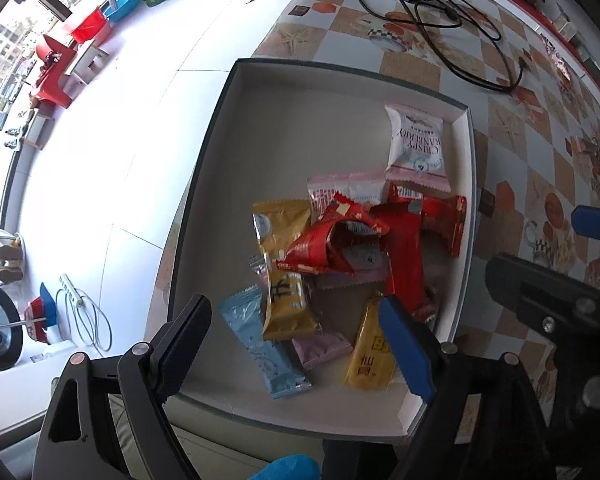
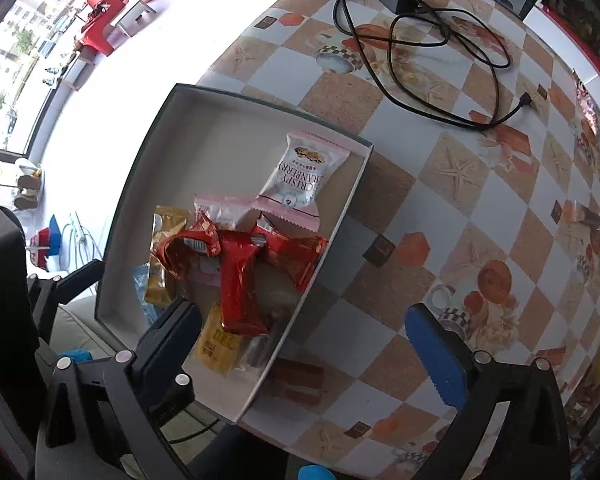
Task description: Organize snacks
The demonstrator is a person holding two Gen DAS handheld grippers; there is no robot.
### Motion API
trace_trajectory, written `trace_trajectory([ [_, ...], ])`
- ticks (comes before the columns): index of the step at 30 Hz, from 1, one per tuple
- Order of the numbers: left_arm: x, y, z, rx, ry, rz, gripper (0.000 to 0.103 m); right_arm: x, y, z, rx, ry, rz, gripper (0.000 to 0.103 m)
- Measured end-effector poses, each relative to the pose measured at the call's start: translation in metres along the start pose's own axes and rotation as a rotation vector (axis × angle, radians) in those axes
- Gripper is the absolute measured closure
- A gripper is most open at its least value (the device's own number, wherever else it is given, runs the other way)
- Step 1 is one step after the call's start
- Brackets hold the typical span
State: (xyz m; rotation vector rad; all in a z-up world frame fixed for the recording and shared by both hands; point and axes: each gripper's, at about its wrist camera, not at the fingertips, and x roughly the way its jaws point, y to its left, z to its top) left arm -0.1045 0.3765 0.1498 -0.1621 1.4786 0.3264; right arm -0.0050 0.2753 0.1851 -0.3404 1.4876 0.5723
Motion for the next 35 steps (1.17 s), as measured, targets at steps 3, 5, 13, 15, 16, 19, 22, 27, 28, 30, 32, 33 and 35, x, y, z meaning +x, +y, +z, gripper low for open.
trace_trajectory([
  [3, 0.0, 0.002, -0.004, 0.001, 0.0, 0.009, 0.015, -0.004, 0.005, -0.005, -0.027, -0.009, -0.013, 0.0],
  [5, 0.0, 0.003, -0.007, 0.001, 0.001, 0.017, 0.015, -0.006, 0.008, -0.007, -0.047, -0.015, -0.024, 0.0],
  [13, 0.0, 0.007, -0.012, -0.007, 0.006, 0.013, 0.015, -0.011, 0.014, -0.013, -0.084, -0.026, -0.048, 0.0],
  [15, 0.0, 0.007, -0.014, -0.004, 0.009, 0.009, 0.015, -0.011, 0.016, -0.014, -0.097, -0.031, -0.064, 0.0],
  [16, 0.0, 0.007, -0.014, -0.001, 0.009, 0.01, 0.015, -0.012, 0.017, -0.015, -0.108, -0.033, -0.072, 0.0],
  [19, 0.0, 0.007, -0.015, 0.007, 0.01, 0.012, 0.015, -0.012, 0.02, -0.016, -0.124, -0.038, -0.078, 0.0],
  [22, -0.001, 0.008, -0.016, 0.007, 0.009, 0.012, 0.015, -0.012, 0.021, -0.016, -0.126, -0.037, -0.075, 0.0],
  [27, -0.002, 0.008, -0.017, 0.007, 0.006, 0.011, 0.015, -0.013, 0.021, -0.017, -0.125, -0.037, -0.075, 0.0],
  [28, -0.002, 0.009, -0.017, 0.004, 0.005, 0.011, 0.015, -0.013, 0.021, -0.017, -0.124, -0.038, -0.075, 0.0],
  [30, -0.002, 0.009, -0.017, 0.002, 0.006, 0.009, 0.015, -0.013, 0.021, -0.017, -0.126, -0.036, -0.074, 0.0],
  [32, -0.002, 0.009, -0.017, 0.005, 0.004, 0.003, 0.015, -0.013, 0.022, -0.017, -0.127, -0.037, -0.076, 0.0],
  [33, -0.003, 0.01, -0.018, 0.007, -0.003, -0.003, 0.015, -0.013, 0.021, -0.017, -0.126, -0.036, -0.075, 0.0],
  [35, -0.006, 0.012, -0.02, -0.003, -0.025, -0.016, 0.015, -0.013, 0.021, -0.017, -0.126, -0.036, -0.075, 0.0],
])
